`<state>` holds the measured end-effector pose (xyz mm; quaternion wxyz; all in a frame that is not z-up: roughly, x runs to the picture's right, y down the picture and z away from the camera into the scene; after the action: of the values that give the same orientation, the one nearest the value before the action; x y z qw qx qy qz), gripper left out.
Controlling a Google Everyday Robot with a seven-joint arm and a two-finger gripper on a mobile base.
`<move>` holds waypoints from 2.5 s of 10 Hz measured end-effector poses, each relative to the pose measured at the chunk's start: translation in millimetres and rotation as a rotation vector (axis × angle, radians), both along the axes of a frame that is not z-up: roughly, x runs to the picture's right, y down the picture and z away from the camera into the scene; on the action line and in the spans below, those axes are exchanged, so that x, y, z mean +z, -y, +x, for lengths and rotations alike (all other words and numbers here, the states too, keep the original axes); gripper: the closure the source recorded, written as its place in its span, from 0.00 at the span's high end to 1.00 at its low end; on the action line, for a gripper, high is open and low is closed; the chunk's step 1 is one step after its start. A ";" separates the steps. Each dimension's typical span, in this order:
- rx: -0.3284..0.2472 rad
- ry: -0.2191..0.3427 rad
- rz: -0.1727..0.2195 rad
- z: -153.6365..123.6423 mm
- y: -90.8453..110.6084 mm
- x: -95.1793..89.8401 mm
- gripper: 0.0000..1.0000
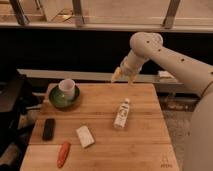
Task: Place the pepper in the ceramic cup
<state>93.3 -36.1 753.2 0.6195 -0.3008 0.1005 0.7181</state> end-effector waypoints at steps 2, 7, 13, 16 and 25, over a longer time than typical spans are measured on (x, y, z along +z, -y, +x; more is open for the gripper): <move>0.001 0.002 -0.001 -0.6 -0.3 -0.2 0.63; 0.011 0.069 -0.009 -25.5 -8.0 -5.5 0.63; -0.092 0.251 -0.009 -141.0 -45.3 -23.3 0.63; -0.222 0.357 -0.021 -209.3 -82.1 -37.3 0.63; -0.367 0.387 -0.055 -242.3 -118.7 -41.5 0.63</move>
<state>-149.0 82.6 711.7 0.7386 -0.4262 0.0525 0.5196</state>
